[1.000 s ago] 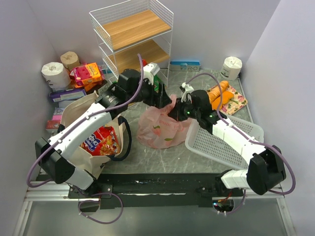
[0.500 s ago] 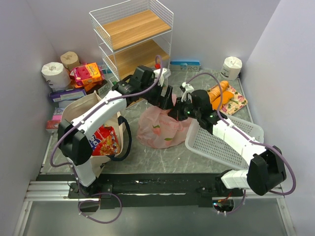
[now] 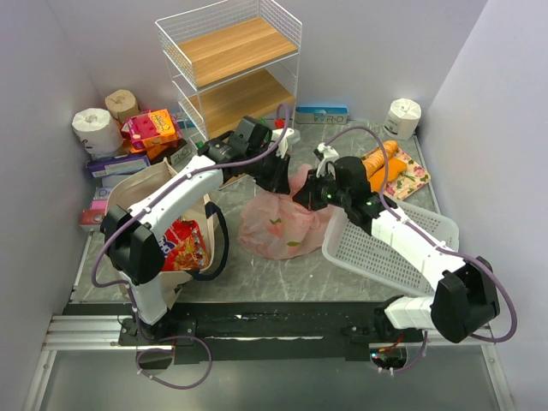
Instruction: Place the mixed food into the grocery bags and tie them
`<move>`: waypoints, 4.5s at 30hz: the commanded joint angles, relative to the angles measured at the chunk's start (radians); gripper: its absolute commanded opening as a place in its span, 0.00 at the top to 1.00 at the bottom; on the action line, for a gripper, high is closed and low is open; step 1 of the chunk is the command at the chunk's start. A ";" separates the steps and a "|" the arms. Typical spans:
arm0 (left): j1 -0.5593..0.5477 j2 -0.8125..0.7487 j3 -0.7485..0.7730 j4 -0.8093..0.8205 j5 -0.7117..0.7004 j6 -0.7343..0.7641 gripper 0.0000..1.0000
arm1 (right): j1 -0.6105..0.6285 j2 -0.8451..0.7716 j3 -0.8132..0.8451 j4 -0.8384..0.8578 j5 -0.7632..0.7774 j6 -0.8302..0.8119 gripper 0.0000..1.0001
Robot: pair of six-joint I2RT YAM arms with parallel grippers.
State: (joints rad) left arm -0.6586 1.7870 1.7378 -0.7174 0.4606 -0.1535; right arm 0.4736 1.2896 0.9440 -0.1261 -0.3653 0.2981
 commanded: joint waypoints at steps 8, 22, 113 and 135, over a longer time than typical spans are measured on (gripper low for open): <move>0.020 -0.090 -0.050 0.070 0.018 0.084 0.99 | -0.103 -0.254 0.067 -0.159 -0.128 -0.162 0.32; -0.018 -0.175 -0.052 0.067 -0.112 0.241 0.99 | -0.256 -0.066 0.136 -0.078 -0.345 -0.505 0.16; -0.226 -0.380 -0.603 0.753 -0.698 0.546 0.99 | -0.147 0.697 0.991 -0.945 -0.797 -0.634 0.79; -0.225 -0.386 -0.641 0.788 -0.761 0.286 0.99 | -0.159 0.478 0.566 -0.738 -0.940 -0.579 0.69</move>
State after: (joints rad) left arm -0.8871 1.4147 1.1011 0.0177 -0.2630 0.2173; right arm 0.3264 1.8442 1.5635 -0.9257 -1.2457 -0.3290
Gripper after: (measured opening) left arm 0.035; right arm 0.333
